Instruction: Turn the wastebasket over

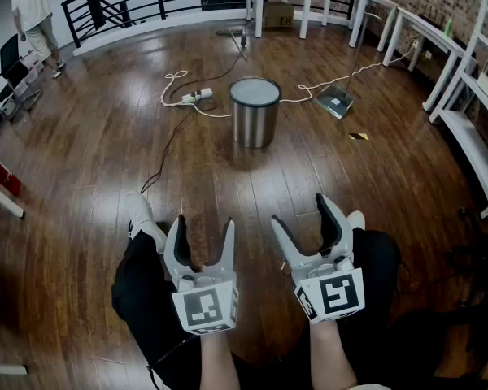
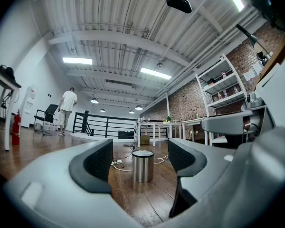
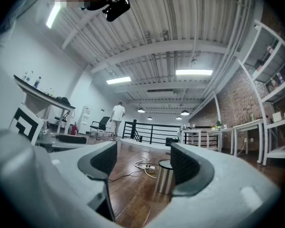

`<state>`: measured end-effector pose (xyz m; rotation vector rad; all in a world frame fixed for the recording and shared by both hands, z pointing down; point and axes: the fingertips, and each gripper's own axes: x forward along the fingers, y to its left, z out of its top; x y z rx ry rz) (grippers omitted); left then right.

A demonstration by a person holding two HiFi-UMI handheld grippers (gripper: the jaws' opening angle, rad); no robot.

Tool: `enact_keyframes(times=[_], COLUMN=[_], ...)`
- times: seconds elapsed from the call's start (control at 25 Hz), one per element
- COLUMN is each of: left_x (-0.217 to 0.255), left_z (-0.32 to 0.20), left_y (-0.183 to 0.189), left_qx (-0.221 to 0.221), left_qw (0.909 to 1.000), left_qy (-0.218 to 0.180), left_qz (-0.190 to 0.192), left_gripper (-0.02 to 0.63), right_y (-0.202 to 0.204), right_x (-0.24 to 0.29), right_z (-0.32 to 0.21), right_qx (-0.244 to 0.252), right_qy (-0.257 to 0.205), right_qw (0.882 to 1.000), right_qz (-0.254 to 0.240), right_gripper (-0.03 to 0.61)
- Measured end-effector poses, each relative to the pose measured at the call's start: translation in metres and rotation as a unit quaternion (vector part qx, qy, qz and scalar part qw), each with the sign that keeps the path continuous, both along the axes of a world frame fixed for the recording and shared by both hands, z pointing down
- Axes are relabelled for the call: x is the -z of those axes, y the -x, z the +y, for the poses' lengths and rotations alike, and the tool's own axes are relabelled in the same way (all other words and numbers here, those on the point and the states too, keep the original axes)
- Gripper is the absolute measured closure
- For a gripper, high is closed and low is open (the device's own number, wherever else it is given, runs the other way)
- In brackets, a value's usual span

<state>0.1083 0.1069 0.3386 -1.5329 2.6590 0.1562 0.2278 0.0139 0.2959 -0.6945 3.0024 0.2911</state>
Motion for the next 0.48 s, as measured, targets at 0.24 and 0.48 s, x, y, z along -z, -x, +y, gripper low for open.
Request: enact_keyframes(times=[0.24,0.48], left_x=[-0.005,-0.018], left_z=[0.007,-0.043], left_y=[0.001,0.015], left_qx=[0.011,0.019], left_qw=[0.9995,0.999], left_qy=[0.03,0.039], left_qz=[-0.006,0.014], left_gripper=[0.239,0.247], right_y=[-0.018,-0.005], right_x=[-0.028,-0.065], right_z=[-0.021,-0.058], right_qx=[-0.011,-0.02], right_qy=[0.06,0.124], right_qw=[0.998,0.992], right_qz=[0.005,0.012], right_gripper=[0.241,0.241])
